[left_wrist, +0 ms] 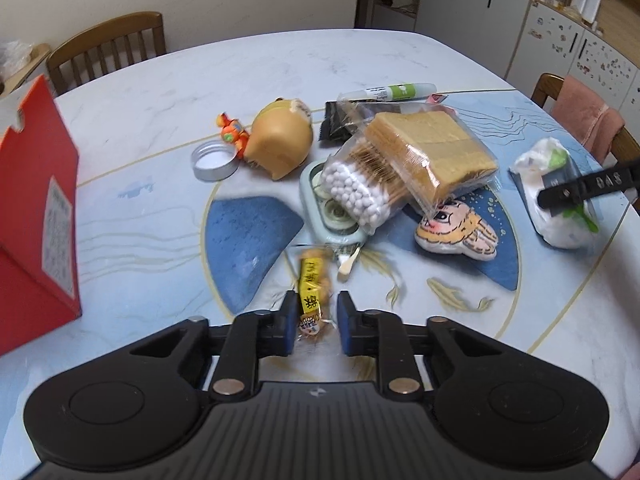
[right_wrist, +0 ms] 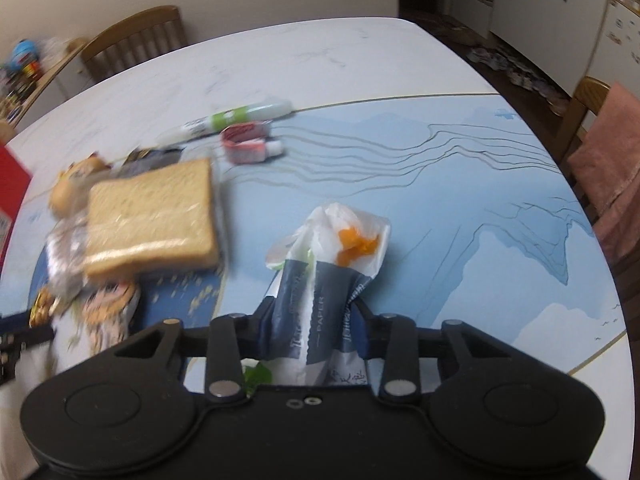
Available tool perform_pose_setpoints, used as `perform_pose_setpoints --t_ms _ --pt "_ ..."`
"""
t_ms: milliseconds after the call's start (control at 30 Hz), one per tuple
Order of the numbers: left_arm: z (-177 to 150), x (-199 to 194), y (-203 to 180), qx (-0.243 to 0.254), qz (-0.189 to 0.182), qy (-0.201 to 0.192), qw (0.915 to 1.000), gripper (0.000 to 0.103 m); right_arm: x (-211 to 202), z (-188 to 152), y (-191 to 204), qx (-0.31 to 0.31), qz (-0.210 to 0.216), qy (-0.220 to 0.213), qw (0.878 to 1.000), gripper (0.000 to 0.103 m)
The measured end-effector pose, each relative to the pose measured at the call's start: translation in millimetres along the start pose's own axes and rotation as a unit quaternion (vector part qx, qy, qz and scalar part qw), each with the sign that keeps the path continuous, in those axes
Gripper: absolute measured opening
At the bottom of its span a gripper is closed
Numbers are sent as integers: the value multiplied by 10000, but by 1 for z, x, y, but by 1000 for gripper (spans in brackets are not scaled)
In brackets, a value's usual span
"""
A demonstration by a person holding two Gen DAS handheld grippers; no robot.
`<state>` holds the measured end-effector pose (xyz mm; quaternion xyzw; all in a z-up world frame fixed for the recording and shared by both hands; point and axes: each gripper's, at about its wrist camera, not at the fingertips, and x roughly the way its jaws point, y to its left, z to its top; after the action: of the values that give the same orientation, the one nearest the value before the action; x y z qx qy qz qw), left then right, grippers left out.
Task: Organize objects
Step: 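Carry the toothbrush bag and yellow snack stick with both grippers over the cardboard box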
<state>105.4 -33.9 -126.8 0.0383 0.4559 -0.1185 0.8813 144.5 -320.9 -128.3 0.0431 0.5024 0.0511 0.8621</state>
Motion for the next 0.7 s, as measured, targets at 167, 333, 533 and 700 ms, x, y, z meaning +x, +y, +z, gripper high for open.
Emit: perform_pose_setpoints --t_ms 167,333,533,700 --pt "-10 -9 5 -235 111 -1 9997 17 -14 -13 10 -372 146 -20 9992 31" --pt "-18 -22 10 -507 177 -33 9986 16 -31 -18 19 -597 311 -156 9976 27" --pt "-23 -51 16 -796 195 -243 9963 16 -57 -13 36 -794 557 -298 9948 27" --pt "-19 -76 22 -792 204 -462 9956 16 -76 -6 57 -982 779 -378 9914 27"
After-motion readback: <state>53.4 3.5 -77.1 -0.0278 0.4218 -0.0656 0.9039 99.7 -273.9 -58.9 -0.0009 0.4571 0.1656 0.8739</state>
